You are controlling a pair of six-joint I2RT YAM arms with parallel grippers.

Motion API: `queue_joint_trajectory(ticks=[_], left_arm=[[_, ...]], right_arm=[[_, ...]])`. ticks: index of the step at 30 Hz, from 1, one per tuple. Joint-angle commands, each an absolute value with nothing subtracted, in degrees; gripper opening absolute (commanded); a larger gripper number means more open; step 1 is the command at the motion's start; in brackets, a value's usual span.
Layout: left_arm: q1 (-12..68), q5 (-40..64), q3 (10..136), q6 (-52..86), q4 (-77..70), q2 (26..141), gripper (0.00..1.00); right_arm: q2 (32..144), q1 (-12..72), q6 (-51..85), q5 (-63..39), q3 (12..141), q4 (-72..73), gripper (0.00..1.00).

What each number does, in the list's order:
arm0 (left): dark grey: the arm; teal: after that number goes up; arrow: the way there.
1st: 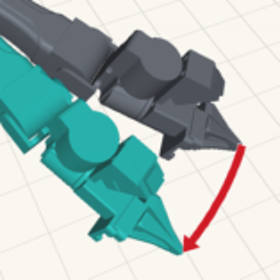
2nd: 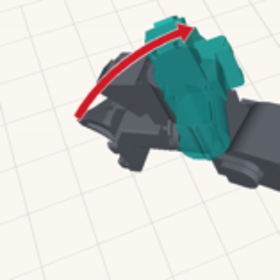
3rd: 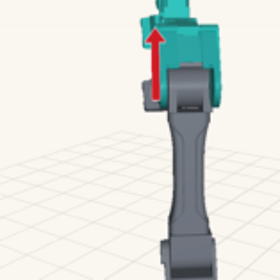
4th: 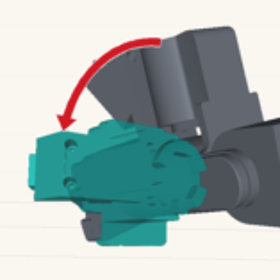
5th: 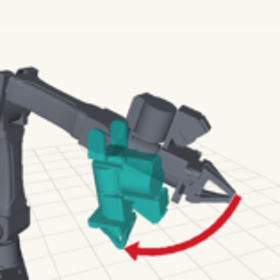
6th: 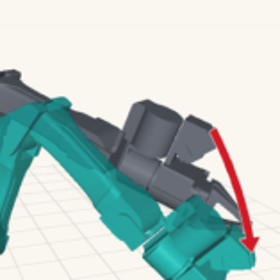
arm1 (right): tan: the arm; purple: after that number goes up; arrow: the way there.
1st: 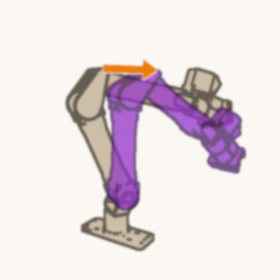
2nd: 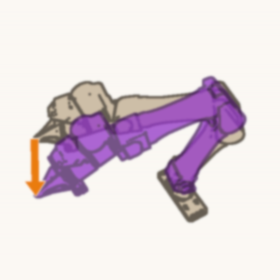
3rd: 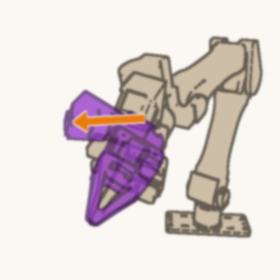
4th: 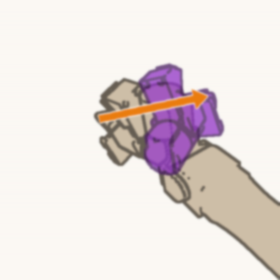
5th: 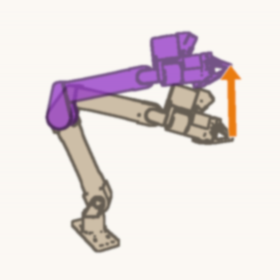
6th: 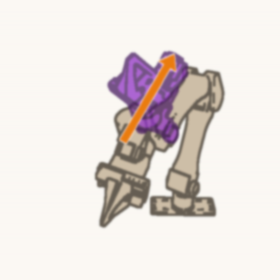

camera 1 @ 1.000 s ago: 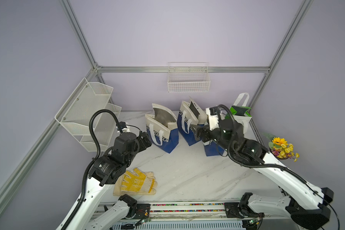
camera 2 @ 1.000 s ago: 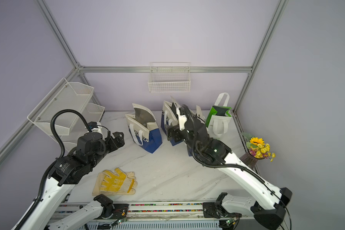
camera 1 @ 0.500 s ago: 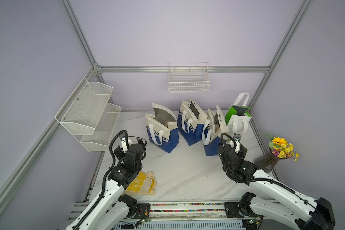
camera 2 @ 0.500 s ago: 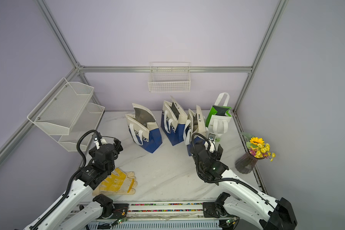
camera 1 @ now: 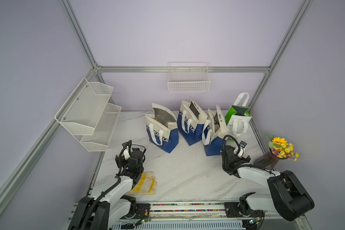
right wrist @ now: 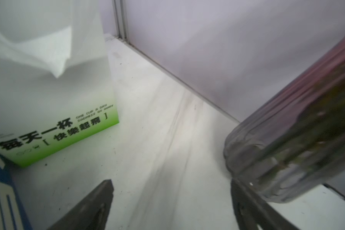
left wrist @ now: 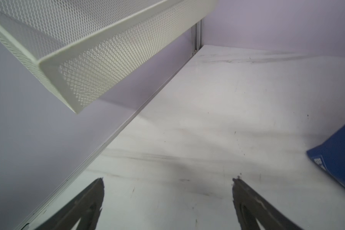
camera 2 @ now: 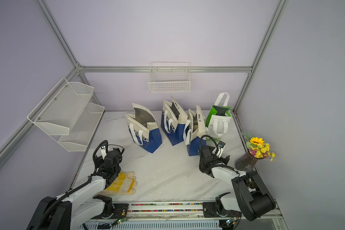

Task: Open the takeout bag
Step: Reset both arms

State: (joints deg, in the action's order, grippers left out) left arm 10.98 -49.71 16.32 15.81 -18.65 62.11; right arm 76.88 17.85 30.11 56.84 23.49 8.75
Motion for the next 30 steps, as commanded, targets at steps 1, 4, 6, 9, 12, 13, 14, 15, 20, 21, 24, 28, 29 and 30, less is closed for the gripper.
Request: queue_joint_trajectory(ticks=[1, 4, 6, 9, 12, 13, 14, 15, 20, 21, 24, 28, 29, 30], left_arm=[[7.7, -45.2, 16.2, 14.8, -30.6, 65.3, 1.0], [5.4, -41.3, 15.6, 12.6, -37.8, 68.2, 1.0], [4.0, -39.2, 15.2, 9.1, -43.2, 70.5, 1.0], [2.2, -34.0, 14.9, 6.1, -51.1, 74.4, 1.0], [-0.1, -25.0, 18.2, 5.9, -47.2, 76.5, 1.0], [-0.9, -22.4, 19.8, 6.5, -45.5, 77.5, 1.0], [-1.0, -20.9, 20.0, 7.4, -46.3, 79.1, 1.0], [-0.9, -19.6, 19.1, 6.3, -50.8, 82.0, 1.0], [-0.3, -19.1, 19.8, 5.5, -53.6, 88.0, 1.0], [-0.4, -19.0, 21.2, 5.8, -51.0, 87.6, 1.0], [-0.1, -19.1, 19.5, 3.9, -58.5, 90.0, 1.0], [0.2, -18.4, 20.5, 2.9, -56.3, 89.9, 1.0], [0.2, -18.5, 20.5, 2.9, -56.3, 89.8, 1.0], [0.2, -17.6, 20.4, 2.2, -56.3, 89.7, 1.0]], right_arm=[[77.2, 13.1, 16.8, 42.2, 23.5, 32.0, 0.97], [80.6, 7.5, 13.0, 34.0, 22.2, 40.1, 0.97], [83.1, 4.9, 11.0, 28.8, 22.5, 44.5, 0.97], [87.6, 0.4, 10.3, 18.2, 22.6, 52.9, 0.97], [95.3, -2.9, 10.5, 10.5, 22.1, 63.8, 0.97], [97.5, -3.0, 8.5, 6.8, 22.7, 66.0, 0.97], [99.1, -2.8, 5.6, 0.8, 24.1, 63.2, 0.97], [102.7, -2.5, 5.5, 0.1, 24.5, 68.7, 0.97], [101.0, -1.9, 5.3, 1.6, 24.9, 64.5, 0.97], [100.9, -1.6, 5.1, 2.7, 25.5, 63.2, 0.97], [100.9, -1.2, 5.0, 3.9, 25.1, 64.4, 0.97], [101.1, -1.0, 4.7, 3.8, 25.4, 64.2, 0.97], [101.5, -0.9, 4.5, 3.8, 25.2, 65.2, 0.97], [101.6, -0.9, 4.6, 3.7, 25.1, 65.6, 0.97]])
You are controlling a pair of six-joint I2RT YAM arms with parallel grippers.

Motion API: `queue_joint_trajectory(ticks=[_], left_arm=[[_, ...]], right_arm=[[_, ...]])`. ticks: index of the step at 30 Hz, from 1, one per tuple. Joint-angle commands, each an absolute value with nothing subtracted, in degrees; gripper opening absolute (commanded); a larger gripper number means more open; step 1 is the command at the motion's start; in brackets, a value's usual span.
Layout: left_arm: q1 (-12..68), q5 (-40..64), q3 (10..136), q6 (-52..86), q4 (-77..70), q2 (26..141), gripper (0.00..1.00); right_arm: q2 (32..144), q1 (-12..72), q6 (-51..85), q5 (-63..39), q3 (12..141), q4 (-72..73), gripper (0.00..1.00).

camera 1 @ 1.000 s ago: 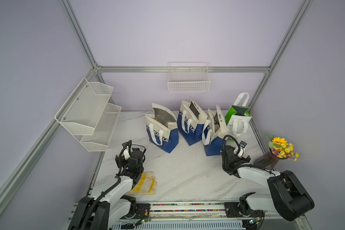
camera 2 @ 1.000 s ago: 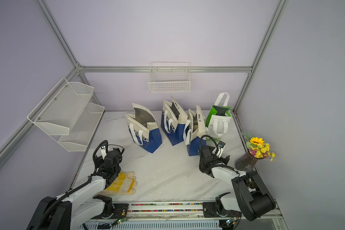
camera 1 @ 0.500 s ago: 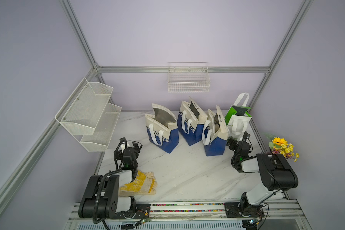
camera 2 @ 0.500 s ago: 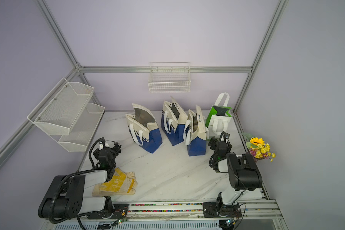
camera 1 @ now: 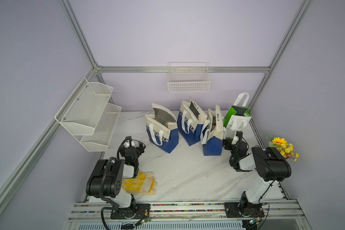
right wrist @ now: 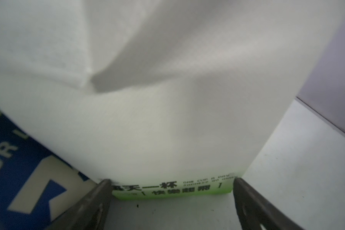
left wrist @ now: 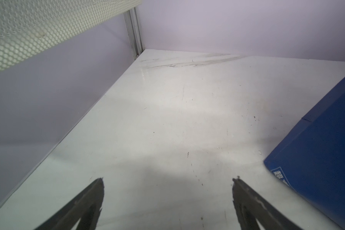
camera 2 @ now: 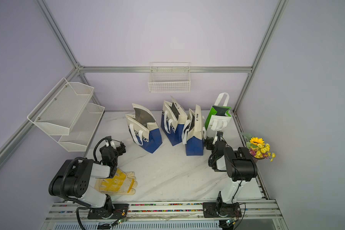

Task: Open the takeout bag
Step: Reset both arms

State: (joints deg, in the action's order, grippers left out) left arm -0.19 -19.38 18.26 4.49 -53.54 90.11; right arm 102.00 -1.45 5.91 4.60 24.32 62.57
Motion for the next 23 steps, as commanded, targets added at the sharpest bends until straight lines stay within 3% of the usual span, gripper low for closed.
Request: queue_joint_trajectory(ticks=[1, 6, 10, 23], left_arm=[[0.3, -17.4, 20.5, 2.0, -56.3, 89.8, 1.0], [0.3, -17.6, 20.7, 2.4, -56.0, 90.0, 1.0], [0.3, -10.2, 21.6, -0.2, -54.2, 90.0, 1.0], [0.0, -9.7, 22.0, 0.3, -53.4, 90.0, 1.0]], right_arm=[[101.4, -0.9, 4.5, 3.8, 25.4, 64.7, 0.97], [101.4, -0.9, 4.3, 3.9, 25.4, 64.5, 0.97], [101.5, -0.7, 4.3, 4.0, 25.5, 64.5, 0.97], [101.7, 0.9, 2.8, 5.7, 26.7, 62.4, 0.97]])
